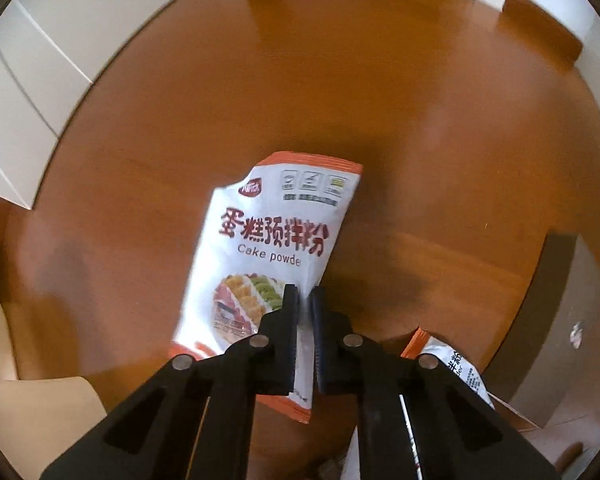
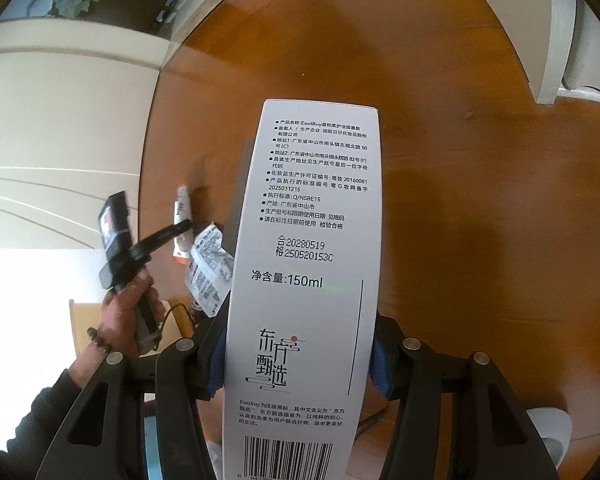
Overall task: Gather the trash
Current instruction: 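Grasp the cake-powder packet with the left tool while the right tool holds the white box, then drop the cake-powder packet into the wastebasket with the left tool while the right tool drops the white box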
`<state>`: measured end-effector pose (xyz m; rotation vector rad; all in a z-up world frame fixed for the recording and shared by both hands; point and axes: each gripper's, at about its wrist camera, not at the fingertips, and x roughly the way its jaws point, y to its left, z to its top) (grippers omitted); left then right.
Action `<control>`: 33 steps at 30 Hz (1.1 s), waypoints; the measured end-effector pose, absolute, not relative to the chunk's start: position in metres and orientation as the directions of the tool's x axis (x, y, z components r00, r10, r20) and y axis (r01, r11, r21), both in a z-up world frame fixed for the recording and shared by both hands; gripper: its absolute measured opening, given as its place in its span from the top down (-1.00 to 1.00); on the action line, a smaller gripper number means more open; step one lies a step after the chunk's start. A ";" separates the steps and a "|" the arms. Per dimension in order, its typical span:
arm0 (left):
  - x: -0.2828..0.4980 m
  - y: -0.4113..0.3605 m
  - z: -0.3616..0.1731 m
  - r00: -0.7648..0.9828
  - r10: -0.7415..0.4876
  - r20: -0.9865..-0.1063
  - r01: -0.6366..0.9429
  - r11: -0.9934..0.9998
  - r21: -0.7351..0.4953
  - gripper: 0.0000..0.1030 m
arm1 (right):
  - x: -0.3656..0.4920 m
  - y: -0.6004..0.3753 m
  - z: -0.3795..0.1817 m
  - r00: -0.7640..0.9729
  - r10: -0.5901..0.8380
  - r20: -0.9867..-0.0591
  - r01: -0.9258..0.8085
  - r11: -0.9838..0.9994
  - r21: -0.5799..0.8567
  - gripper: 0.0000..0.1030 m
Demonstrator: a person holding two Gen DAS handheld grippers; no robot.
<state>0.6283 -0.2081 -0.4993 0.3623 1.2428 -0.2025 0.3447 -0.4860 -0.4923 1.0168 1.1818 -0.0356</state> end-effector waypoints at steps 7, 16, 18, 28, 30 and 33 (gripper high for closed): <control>0.608 -0.193 -0.425 0.409 -0.089 -0.908 0.338 0.939 0.060 0.87 | 0.356 -0.474 -0.491 0.423 0.471 -0.774 0.508 0.584 0.633 -0.11; 0.547 -0.142 -0.267 0.523 -0.209 -0.826 0.309 0.950 -0.045 0.87 | 0.378 -0.449 -0.425 0.443 0.453 -0.774 0.368 0.695 0.618 -0.11; 0.528 -0.116 -0.226 0.559 -0.191 -0.807 0.290 0.957 -0.026 0.87 | 0.384 -0.437 -0.396 0.428 0.459 -0.779 0.325 0.726 0.606 -0.11; 0.472 0.051 -0.159 0.481 -0.095 -0.871 0.030 0.995 -0.092 0.87 | 0.398 -0.391 -0.233 0.391 0.508 -0.767 0.166 0.781 0.602 -0.11; 0.479 0.072 -0.183 0.410 -0.087 -0.908 -0.032 0.993 -0.109 0.87 | 0.397 -0.381 -0.203 0.400 0.497 -0.770 0.138 0.798 0.586 -0.11; 0.482 0.088 -0.205 0.340 -0.090 -0.936 -0.081 0.989 -0.125 0.81 | 0.395 -0.365 -0.172 0.394 0.489 -0.778 0.117 0.813 0.571 -0.12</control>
